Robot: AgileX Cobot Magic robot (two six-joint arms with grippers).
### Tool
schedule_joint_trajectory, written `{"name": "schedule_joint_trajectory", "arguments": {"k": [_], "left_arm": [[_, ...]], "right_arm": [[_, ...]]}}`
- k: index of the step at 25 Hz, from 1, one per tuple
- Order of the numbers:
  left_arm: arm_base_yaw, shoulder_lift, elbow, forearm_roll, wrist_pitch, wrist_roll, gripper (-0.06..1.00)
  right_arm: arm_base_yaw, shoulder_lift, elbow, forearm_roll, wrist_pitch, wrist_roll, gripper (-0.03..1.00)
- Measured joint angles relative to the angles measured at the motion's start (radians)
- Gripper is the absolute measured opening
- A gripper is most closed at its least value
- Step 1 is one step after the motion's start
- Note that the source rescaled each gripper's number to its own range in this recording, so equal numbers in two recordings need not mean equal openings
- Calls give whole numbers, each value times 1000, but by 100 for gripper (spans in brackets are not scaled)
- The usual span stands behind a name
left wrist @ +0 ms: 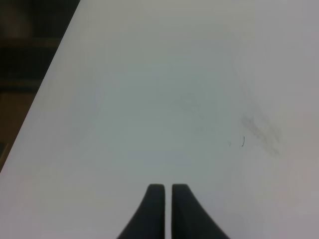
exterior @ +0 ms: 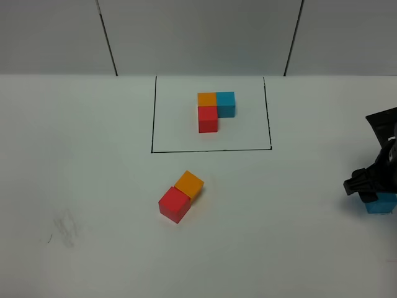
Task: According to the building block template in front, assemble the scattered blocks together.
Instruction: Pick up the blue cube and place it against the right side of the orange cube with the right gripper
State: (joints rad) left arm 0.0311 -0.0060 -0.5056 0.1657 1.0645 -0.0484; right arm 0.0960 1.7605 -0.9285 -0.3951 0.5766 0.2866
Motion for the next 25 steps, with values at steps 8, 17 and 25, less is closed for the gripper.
{"name": "schedule_joint_trajectory", "arguments": {"k": [8, 17, 25], "left_arm": [[0, 0, 0, 0, -1, 0, 0], [0, 0, 0, 0, -1, 0, 0], [0, 0, 0, 0, -1, 0, 0]], "right_arm": [[-27, 28, 54, 5, -104, 0, 89], [-30, 101, 50, 18, -132, 0, 88], [-30, 111, 49, 18, -143, 0, 52]]}}
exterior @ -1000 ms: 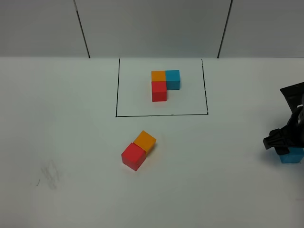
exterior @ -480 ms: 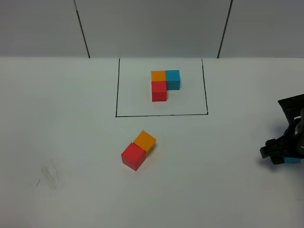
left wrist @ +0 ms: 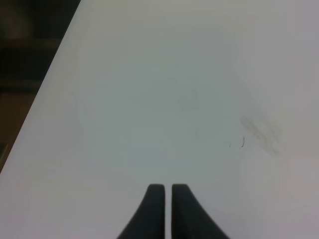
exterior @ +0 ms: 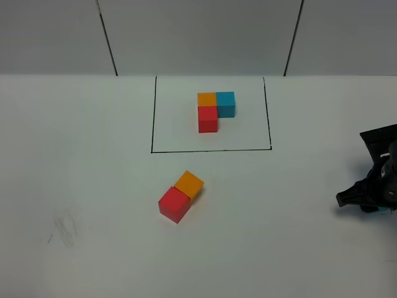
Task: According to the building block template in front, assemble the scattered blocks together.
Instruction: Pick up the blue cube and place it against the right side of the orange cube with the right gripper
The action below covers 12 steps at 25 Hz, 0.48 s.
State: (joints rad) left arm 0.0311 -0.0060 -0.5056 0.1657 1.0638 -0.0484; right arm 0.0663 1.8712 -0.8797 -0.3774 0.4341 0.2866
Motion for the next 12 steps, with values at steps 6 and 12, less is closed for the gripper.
{"name": "schedule_joint_trajectory", "arguments": {"k": [6, 12], "left_arm": [[0, 0, 0, 0, 0, 0, 0], [0, 0, 0, 0, 0, 0, 0]], "right_arm": [[0, 0, 0, -11, -4, -28, 51], [25, 0, -1, -26, -17, -90, 51]]}}
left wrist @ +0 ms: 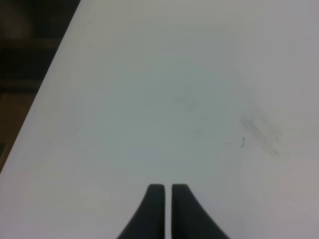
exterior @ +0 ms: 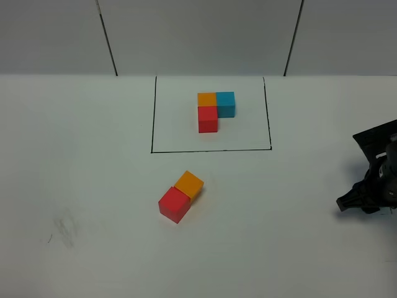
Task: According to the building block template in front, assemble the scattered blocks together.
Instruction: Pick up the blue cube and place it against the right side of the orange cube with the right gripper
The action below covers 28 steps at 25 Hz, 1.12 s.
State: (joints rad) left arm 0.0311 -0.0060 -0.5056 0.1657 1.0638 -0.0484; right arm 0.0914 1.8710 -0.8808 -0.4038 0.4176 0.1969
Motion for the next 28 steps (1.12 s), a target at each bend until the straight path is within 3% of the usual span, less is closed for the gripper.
{"name": "schedule_joint_trajectory", "arguments": {"k": [12, 24, 28], "left_arm": [[0, 0, 0, 0, 0, 0, 0], [0, 0, 0, 0, 0, 0, 0], [0, 0, 0, 0, 0, 0, 0]], "right_arm": [[105, -51, 2, 136, -58, -197, 51], [226, -51, 0, 163, -82, -272, 51], [259, -51, -41, 180, -34, -284, 51]]}}
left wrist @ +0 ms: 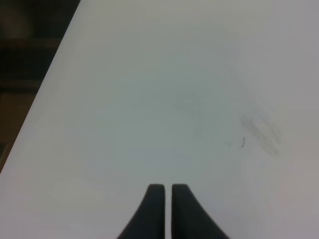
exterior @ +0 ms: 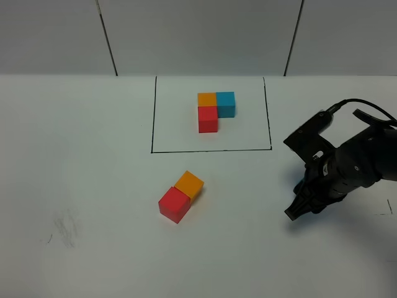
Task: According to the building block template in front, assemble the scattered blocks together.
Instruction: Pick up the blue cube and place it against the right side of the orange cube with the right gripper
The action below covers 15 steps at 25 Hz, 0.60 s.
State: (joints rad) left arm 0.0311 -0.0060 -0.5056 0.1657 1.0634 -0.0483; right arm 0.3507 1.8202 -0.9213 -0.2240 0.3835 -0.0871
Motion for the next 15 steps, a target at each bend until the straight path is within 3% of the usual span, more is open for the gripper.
{"name": "schedule_joint_trajectory", "arguments": {"k": [15], "left_arm": [[0, 0, 0, 0, 0, 0, 0]], "right_arm": [[164, 0, -234, 144, 227, -141, 51]]}}
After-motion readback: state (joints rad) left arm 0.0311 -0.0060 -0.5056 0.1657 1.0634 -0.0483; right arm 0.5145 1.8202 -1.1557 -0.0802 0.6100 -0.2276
